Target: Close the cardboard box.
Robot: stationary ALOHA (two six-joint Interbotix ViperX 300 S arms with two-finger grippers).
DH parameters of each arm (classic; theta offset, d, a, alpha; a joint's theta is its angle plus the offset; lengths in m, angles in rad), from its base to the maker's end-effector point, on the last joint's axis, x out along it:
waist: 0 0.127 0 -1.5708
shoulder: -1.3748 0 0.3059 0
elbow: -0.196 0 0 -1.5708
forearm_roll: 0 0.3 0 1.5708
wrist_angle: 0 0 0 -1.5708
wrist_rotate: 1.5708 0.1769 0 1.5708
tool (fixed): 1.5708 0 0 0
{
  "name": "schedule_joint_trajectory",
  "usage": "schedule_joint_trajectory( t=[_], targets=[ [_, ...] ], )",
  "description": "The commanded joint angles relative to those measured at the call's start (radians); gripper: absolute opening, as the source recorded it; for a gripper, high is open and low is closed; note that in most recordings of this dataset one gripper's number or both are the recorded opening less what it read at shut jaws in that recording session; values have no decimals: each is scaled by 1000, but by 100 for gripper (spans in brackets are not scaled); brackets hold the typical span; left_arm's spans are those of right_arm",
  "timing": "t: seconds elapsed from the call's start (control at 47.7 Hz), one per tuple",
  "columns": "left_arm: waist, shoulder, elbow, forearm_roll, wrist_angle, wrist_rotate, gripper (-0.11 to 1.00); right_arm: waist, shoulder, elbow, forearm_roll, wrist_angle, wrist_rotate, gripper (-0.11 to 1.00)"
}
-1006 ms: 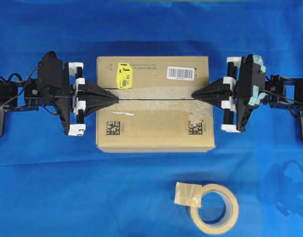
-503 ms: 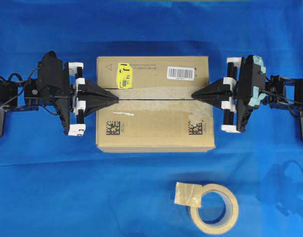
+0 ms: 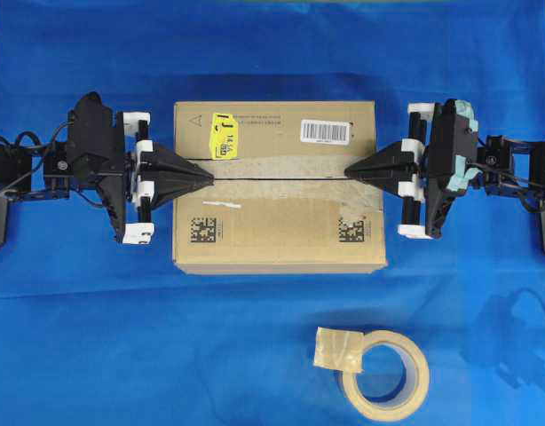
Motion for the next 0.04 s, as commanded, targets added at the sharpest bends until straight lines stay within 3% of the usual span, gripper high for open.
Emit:
schedule_joint_trajectory(
  t=[0.0, 0.021],
  targets=[
    [2, -5, -11, -2, -3, -2, 0, 9, -6, -5, 3, -8, 0, 0],
    [2, -5, -11, -2, -3, 0, 0, 9, -6, -5, 3, -8, 0, 0]
  ],
)
